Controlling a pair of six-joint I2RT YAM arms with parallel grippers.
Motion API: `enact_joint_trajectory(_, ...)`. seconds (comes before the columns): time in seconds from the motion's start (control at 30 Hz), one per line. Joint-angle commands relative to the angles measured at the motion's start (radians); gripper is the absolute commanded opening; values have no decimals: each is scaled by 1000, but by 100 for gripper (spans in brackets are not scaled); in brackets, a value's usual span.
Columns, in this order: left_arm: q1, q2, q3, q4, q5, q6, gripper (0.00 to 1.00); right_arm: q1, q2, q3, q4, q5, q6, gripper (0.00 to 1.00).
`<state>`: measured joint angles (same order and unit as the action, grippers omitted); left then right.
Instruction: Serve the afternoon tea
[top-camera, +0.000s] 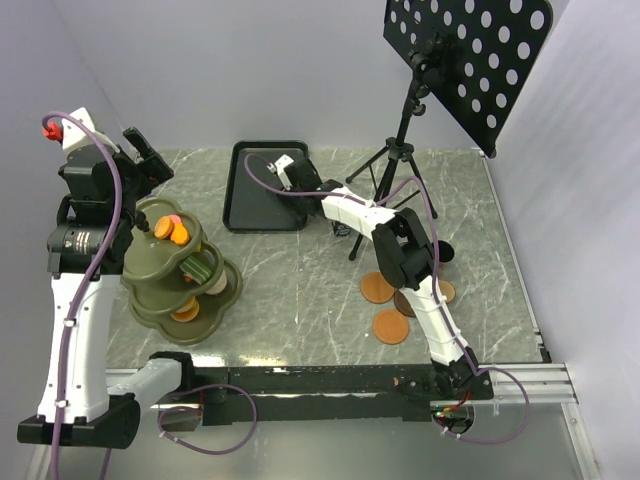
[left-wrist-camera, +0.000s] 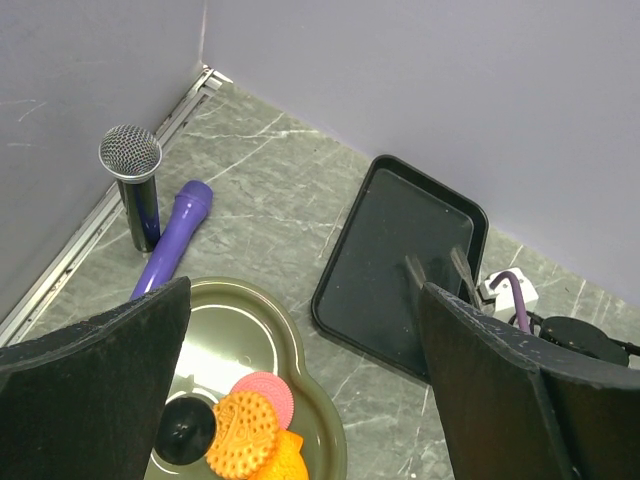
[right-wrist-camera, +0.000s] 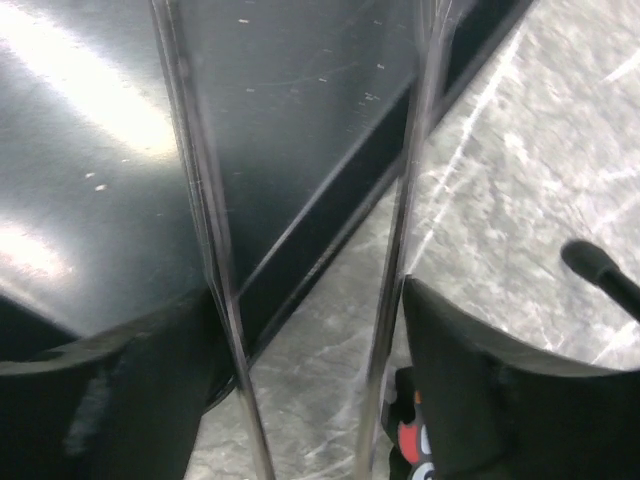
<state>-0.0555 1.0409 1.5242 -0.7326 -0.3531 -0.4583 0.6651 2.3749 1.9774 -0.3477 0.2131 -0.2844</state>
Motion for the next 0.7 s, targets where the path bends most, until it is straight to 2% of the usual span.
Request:
enact_joint_trajectory(0.0,8,1,-4,42,6,-3,100,2,4,52,9,-44,8,82)
enact_joint_trajectory(0.13,11,-5,-16,67,19,-10,100,-2,-6,66,9,-50,2,94)
enact_joint_trajectory(0.27,17,-5,-19,71,19,-17,100,-7,-25,81,10,-52,-1,100)
enact_joint_trajectory(0.5,29,-27,-50,105,19,-48,100,-9,-106,106,1,-70,42,100)
enact_joint_trajectory(0.67,36,-45,-87,153,28,-66,100,-7,-287,-24,44,-69,128,100)
